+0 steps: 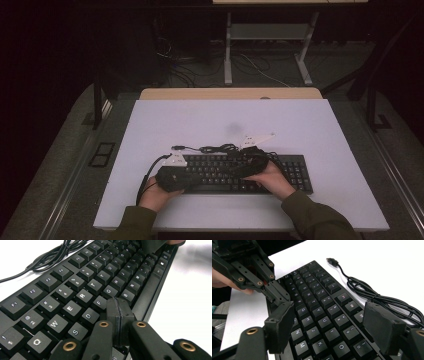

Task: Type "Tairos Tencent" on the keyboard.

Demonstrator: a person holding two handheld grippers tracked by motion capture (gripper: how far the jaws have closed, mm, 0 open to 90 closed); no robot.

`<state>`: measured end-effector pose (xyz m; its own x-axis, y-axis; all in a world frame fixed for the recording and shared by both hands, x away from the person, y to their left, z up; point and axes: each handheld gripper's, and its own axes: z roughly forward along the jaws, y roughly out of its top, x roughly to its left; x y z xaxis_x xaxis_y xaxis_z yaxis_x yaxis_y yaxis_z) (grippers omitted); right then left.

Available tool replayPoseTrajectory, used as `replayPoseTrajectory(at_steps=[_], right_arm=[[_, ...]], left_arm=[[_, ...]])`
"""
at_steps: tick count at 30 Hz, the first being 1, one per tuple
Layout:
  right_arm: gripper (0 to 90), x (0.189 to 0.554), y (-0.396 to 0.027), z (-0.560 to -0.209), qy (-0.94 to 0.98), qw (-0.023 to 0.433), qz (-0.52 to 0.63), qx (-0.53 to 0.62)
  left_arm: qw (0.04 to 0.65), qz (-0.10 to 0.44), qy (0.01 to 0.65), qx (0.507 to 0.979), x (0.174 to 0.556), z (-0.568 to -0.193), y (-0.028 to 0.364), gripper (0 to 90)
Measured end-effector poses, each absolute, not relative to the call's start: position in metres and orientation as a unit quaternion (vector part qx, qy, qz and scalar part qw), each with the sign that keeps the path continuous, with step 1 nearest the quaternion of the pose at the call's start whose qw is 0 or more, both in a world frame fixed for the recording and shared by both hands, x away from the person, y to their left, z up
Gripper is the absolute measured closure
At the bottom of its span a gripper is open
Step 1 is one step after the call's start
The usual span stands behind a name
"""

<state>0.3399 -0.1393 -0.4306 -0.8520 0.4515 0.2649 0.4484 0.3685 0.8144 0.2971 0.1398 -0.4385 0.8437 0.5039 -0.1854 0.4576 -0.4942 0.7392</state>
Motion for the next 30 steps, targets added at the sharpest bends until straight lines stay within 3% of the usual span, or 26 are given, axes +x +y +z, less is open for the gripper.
replayPoseTrajectory(at_steps=[30], right_arm=[[25.0,0.3408,-0.1396,-0.432,0.827,0.001,0.491,0.274]], left_arm=[[0.434,0.037,0.281,0.855,0.3048,-0.431,0.1412,88.1]])
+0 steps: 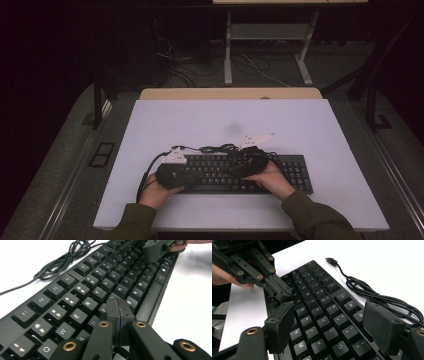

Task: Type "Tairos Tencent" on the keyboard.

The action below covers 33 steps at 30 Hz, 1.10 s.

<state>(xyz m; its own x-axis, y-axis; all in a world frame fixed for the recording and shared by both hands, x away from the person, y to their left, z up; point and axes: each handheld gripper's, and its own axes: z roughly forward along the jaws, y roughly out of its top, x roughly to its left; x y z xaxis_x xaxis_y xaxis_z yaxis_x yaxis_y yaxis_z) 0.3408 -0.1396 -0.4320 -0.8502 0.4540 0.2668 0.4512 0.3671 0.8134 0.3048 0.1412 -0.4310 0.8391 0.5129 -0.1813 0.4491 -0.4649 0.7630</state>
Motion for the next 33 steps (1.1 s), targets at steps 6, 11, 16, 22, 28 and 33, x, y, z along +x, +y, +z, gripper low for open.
replayPoseTrajectory(at_steps=[6,11,16,22,28,33], right_arm=[[25.0,0.341,-0.139,-0.433,0.828,0.001,0.49,0.274],[25.0,0.341,-0.139,-0.433,0.828,0.0,0.49,0.274],[25.0,0.341,-0.138,-0.434,0.828,0.0,0.49,0.273],[25.0,0.341,-0.138,-0.434,0.828,0.0,0.49,0.274],[25.0,0.341,-0.138,-0.434,0.828,0.0,0.49,0.273],[25.0,0.341,-0.138,-0.434,0.827,0.0,0.49,0.274]], left_arm=[[0.436,0.045,0.289,0.851,0.311,-0.429,0.145,88.1],[0.438,0.053,0.295,0.847,0.316,-0.428,0.147,88.1],[0.438,0.061,0.299,0.846,0.32,-0.429,0.149,88.2],[0.437,0.067,0.302,0.844,0.323,-0.431,0.15,88.2],[0.431,0.069,0.304,0.847,0.324,-0.433,0.15,88.2],[0.425,0.069,0.304,0.85,0.325,-0.435,0.149,88.2]])
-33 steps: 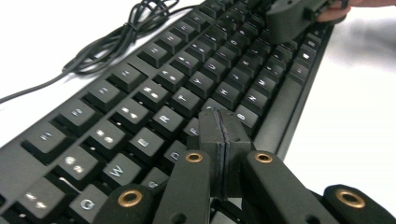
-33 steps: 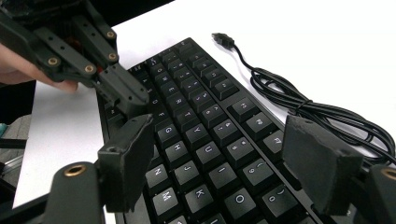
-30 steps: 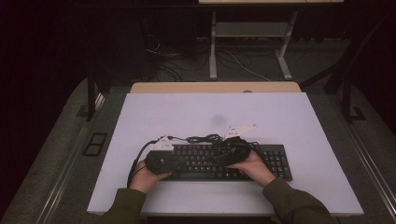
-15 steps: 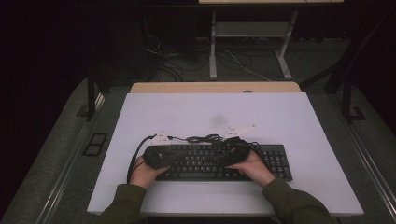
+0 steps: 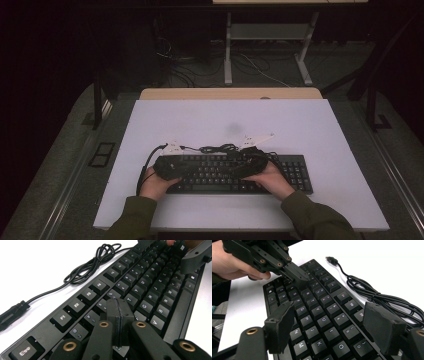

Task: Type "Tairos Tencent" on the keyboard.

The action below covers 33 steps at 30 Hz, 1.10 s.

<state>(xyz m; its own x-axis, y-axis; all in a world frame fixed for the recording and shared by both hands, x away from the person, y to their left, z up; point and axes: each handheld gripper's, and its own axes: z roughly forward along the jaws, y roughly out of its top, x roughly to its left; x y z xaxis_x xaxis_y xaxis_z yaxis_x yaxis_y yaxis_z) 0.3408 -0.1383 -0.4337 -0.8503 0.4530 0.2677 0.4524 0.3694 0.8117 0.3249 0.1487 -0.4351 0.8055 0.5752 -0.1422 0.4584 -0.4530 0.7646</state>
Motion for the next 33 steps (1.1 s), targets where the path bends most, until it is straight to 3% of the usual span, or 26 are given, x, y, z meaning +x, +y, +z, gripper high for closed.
replayPoseTrajectory(at_steps=[33], right_arm=[[24.1,0.3407,-0.1384,-0.4336,0.827,0.003,0.49,0.275]], left_arm=[[0.429,0.063,0.306,0.848,0.3259,-0.4367,0.1507,88.3]])
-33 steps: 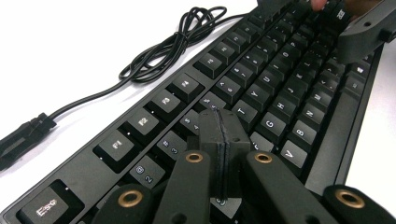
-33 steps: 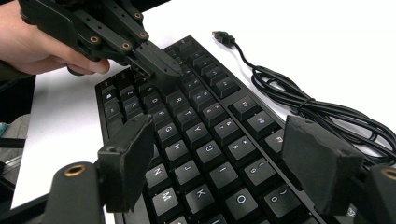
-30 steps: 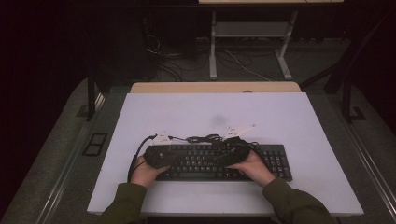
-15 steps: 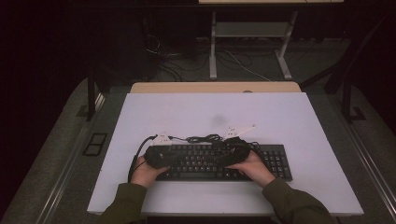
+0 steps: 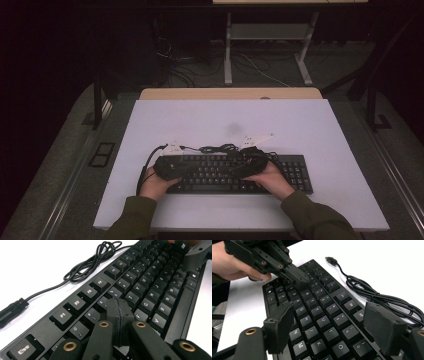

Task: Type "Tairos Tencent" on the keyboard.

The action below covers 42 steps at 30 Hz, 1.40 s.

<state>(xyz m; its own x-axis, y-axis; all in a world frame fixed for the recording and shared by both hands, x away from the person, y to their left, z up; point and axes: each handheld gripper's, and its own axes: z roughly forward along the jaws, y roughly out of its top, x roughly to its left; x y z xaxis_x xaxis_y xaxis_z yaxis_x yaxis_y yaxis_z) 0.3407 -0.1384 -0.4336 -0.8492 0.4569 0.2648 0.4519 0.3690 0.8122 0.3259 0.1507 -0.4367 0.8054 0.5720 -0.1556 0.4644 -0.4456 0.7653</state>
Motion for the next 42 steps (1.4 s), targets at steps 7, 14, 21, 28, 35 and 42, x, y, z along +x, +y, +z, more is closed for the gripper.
replayPoseTrajectory(at_steps=[7,14,21,28,35,42], right_arm=[[24.2,0.34,-0.138,-0.434,0.827,0.003,0.49,0.275],[24.2,0.34,-0.138,-0.433,0.827,0.002,0.49,0.275],[24.3,0.339,-0.136,-0.433,0.827,-0.001,0.491,0.274],[27.9,0.337,-0.135,-0.433,0.828,-0.007,0.49,0.273],[41.1,0.334,-0.133,-0.432,0.833,-0.021,0.488,0.26],[58.8,0.329,-0.127,-0.431,0.842,-0.03,0.481,0.243]], left_arm=[[0.428,0.065,0.307,0.847,0.326,-0.435,0.153,88.2],[0.431,0.07,0.311,0.844,0.324,-0.433,0.154,85.7],[0.429,0.074,0.317,0.843,0.323,-0.431,0.156,78.4],[0.432,0.076,0.32,0.84,0.32,-0.431,0.157,68.1],[0.435,0.082,0.324,0.836,0.316,-0.431,0.154,55.6],[0.438,0.086,0.326,0.833,0.314,-0.431,0.154,42.6]])
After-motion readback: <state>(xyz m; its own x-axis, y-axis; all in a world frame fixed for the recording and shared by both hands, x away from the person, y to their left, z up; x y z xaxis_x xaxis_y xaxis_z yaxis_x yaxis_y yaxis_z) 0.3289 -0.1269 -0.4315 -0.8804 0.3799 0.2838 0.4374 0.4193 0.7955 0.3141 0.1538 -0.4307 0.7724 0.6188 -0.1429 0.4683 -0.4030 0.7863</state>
